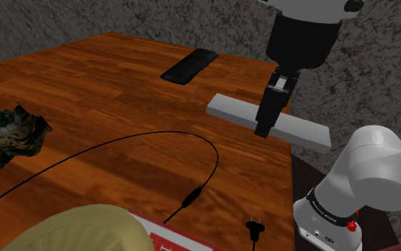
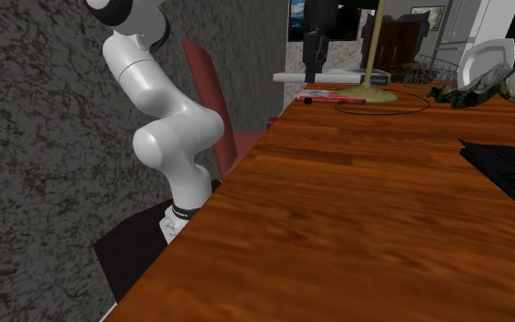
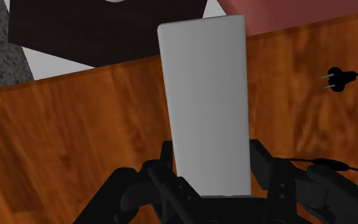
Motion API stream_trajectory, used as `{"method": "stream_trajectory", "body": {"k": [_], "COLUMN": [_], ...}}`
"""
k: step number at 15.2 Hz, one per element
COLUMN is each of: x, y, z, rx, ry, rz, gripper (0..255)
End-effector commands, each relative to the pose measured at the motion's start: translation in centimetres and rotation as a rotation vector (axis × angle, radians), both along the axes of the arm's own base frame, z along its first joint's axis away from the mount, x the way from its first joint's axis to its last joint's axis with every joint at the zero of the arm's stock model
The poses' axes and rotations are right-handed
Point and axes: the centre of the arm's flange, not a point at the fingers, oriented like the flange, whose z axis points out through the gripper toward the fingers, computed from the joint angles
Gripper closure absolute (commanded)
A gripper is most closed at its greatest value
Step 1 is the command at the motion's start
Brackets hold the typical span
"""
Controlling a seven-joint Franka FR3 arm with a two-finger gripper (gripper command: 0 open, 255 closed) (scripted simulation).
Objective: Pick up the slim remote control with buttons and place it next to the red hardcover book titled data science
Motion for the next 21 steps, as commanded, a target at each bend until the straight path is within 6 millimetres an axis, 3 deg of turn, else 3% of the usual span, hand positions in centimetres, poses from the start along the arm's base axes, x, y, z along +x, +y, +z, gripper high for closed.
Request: {"method": "stream_trajectory", "body": {"k": [1,15,21], "x": [-0.8,-0.8,-0.8], "y": [1.2,1.2,1.2], "z": [-0.5,-7.8,-7.8], "rx": [0.001,0.001,0.001], "ry": [0.0,0.0,0.0], "rz": [-0.001,-0.001,-0.001], "gripper": [255,255,255]}}
